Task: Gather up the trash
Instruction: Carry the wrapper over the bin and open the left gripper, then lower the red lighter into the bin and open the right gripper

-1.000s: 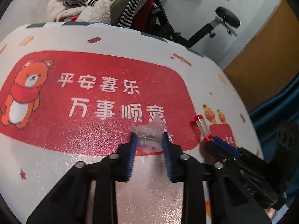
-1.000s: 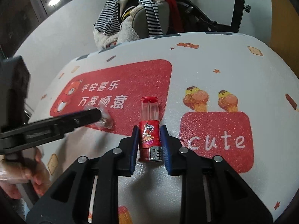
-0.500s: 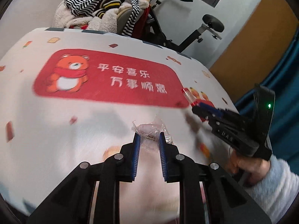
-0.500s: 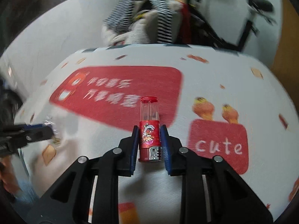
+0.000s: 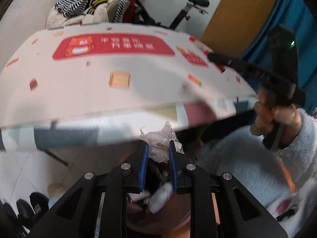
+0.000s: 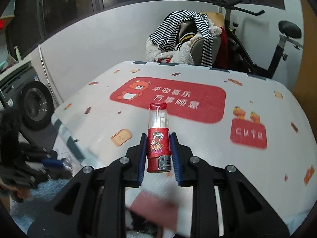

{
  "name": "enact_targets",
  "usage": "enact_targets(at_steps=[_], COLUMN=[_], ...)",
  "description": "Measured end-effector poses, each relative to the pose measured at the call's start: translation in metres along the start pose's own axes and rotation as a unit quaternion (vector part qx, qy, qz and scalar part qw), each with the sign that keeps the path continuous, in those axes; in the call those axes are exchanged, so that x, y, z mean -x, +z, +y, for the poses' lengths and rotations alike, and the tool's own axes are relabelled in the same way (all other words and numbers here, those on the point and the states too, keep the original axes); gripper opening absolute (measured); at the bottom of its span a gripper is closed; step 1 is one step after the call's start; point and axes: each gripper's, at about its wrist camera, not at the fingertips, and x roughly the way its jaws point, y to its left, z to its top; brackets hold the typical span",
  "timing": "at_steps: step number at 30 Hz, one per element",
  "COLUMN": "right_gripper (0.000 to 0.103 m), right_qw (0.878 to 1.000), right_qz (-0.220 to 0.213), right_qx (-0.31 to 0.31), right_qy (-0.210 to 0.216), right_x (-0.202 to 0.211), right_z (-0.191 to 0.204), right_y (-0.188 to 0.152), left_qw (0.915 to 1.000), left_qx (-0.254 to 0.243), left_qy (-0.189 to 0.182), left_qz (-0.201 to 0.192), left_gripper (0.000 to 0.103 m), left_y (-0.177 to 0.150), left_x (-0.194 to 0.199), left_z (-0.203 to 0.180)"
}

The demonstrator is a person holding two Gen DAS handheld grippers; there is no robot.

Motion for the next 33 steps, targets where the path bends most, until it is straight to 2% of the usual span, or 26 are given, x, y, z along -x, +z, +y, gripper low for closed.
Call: enact_targets(at_steps=[6,9,11,15,18,21,23,28,33], right_gripper=[0.026,0.026,0.026,0.026,0.026,0.026,0.026,0.026,0.026], right_qw=[0.999,0.998,0.997,0.997,0.996,0.995,0.994,0.993,0.989], right_qz=[0.01,0.017,0.023,0.03,0.035,0.045,0.058,0.096,0.137], right_qx=[-0.034,-0.053,-0.059,-0.063,-0.069,-0.075,-0.069,-0.034,-0.012], right_qy=[0.022,0.036,0.035,0.038,0.046,0.055,0.058,0.06,0.059], right_x=[0.02,0.024,0.025,0.028,0.029,0.028,0.024,0.01,-0.009], right_z=[0.012,0.015,0.018,0.024,0.029,0.035,0.042,0.065,0.079], right_y=[-0.04,-0.055,-0.064,-0.077,-0.085,-0.097,-0.105,-0.122,-0.136], left_qw=[0.9994,0.9989,0.999,0.9991,0.9965,0.9909,0.9883,0.9839,0.9815], left_qx=[-0.018,-0.028,-0.028,-0.007,0.027,0.047,0.044,0.018,0.029], left_qy=[0.021,0.028,0.032,0.042,0.065,0.09,0.1,0.137,0.151], left_qz=[0.021,0.024,0.017,-0.007,-0.046,-0.088,-0.106,-0.113,-0.113], left_gripper=[0.021,0.028,0.043,0.051,0.06,0.075,0.092,0.097,0.097], left_y=[-0.028,-0.036,-0.04,-0.039,-0.037,-0.038,-0.038,-0.041,-0.053], left_x=[-0.012,-0.014,-0.011,-0.002,0.015,0.034,0.044,0.05,0.049], left_z=[-0.011,-0.018,-0.02,-0.014,-0.003,0.004,0.006,0.004,0.009])
